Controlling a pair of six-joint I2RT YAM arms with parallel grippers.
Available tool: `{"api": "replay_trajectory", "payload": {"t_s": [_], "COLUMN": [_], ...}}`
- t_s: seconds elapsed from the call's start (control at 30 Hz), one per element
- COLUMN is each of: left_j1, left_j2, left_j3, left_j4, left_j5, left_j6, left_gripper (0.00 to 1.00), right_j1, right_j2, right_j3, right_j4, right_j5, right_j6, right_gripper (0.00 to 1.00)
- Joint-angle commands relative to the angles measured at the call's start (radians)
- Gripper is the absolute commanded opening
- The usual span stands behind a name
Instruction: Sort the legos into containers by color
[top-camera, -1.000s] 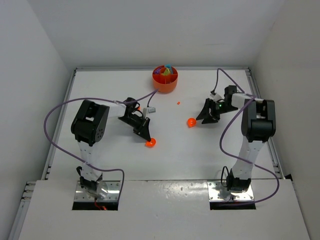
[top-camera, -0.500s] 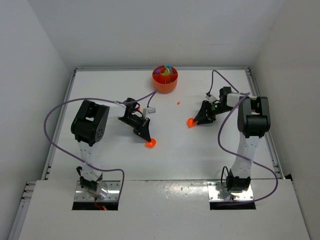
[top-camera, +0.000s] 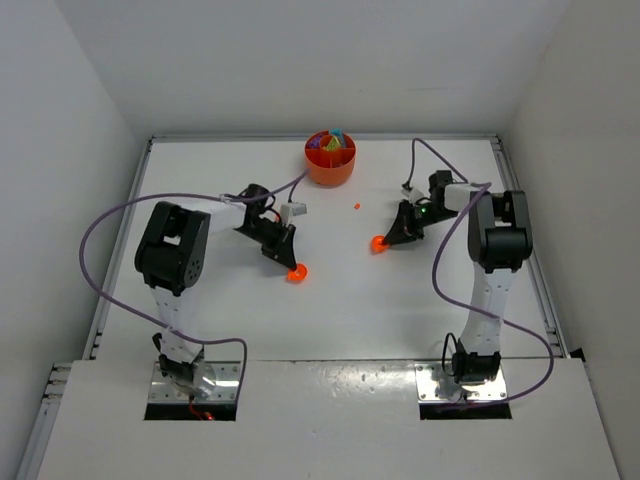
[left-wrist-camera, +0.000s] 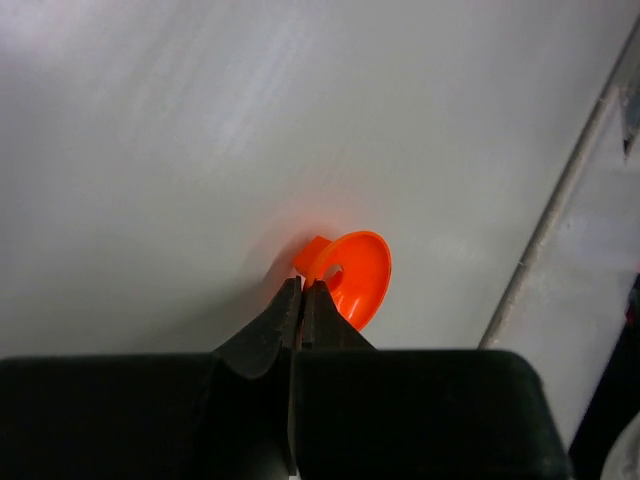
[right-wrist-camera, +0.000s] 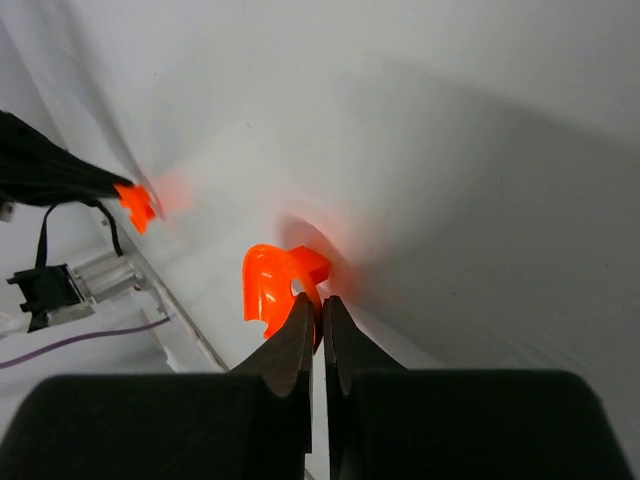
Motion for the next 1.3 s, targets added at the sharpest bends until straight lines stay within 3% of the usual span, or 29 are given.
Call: {"api": "replay_trajectory", "payload": {"t_s": [0.0,0.13,0.33,0.5,0.7,0.97,1.1,1.27], "left_j1": [0.030,0.040,0.028,-0.005,-0.042,-0.082,-0.092,-0.092], "left_j2": [-0.093,-0.144,-0.143,-0.042,0.084,0.178,0.189,0.149], "left_j3": [0.112,0.227,0.375,0.564,0.786,0.871,0.833,0.752], "left_j4": [0.063,0.173,0.241,0.261,0.247,0.236,0.346,0.444], "left_j5": [-0.112,-0.346,-0.538,-0.872,-1.101,-1.076,-0.777,-0.703], "left_j6": [-0.049,-0.188,-0.307,-0.550,-0.755,-0.815,-0.627,-0.453], "left_gripper": [0.00,0.00,0.00,0.00,0.00,0.00,0.00,0.00], "right_j1": [0.002,0.002,0.002,-0.018,-0.018,-0.018,-0.018,-0.018], "right_j2": [-0.112,-0.268,-0.447,-0.551,-0.674,-0.700,-0.700,-0.691], "right_j3": [-0.007,-0.007,-0.007,0.022,-0.028,-0.074,-0.084,-0.093], "right_j4": [-0.010,-0.045,-0.103,-0.165,-0.148,-0.090,-0.070,-0.052], "right_j5": [0.024,0.071,0.188,0.257,0.341,0.338,0.328,0.318], "right_j6": [-0.053,-0.099,-0.174,-0.252,-0.266,-0.201,-0.177,-0.168], "right_gripper": [0.00,0.00,0.00,0.00,0.00,0.00,0.00,0.00]}}
